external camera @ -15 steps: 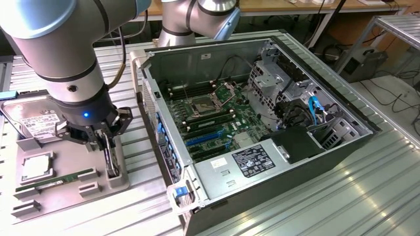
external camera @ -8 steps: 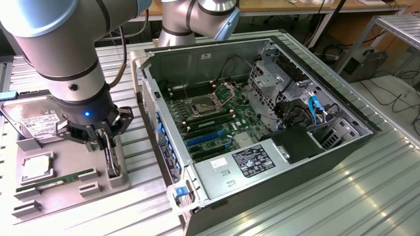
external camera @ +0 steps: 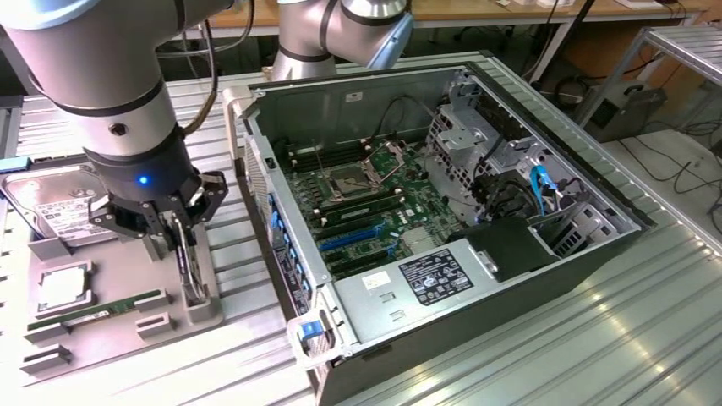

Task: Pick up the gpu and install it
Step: 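Pick up the gpu and move the gpu toward the slot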

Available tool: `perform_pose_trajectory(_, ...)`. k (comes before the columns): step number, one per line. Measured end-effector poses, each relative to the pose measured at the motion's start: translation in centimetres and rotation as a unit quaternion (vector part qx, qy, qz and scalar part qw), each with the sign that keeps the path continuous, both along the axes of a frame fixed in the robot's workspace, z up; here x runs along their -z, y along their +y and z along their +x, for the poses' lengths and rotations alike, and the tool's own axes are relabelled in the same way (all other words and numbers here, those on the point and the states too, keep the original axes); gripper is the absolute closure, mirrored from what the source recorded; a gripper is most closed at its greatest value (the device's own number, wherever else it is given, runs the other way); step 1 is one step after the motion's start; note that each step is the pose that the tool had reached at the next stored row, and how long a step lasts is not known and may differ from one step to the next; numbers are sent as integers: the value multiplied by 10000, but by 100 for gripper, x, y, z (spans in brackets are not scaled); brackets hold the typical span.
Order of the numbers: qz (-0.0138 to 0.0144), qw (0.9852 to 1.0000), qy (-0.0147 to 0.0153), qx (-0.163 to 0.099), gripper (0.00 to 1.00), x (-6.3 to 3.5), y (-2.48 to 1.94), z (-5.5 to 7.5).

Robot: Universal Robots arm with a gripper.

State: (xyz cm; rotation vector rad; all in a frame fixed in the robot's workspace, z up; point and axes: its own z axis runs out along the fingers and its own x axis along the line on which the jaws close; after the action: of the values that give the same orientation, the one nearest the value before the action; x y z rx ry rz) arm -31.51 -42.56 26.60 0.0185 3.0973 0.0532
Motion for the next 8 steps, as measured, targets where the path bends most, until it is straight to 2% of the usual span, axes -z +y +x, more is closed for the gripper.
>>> perform_pose_trajectory(4,0,10000,0,0,74,-135,0,1)
perform_pose_trajectory(8,0,10000,0,0,74,-324,0,1)
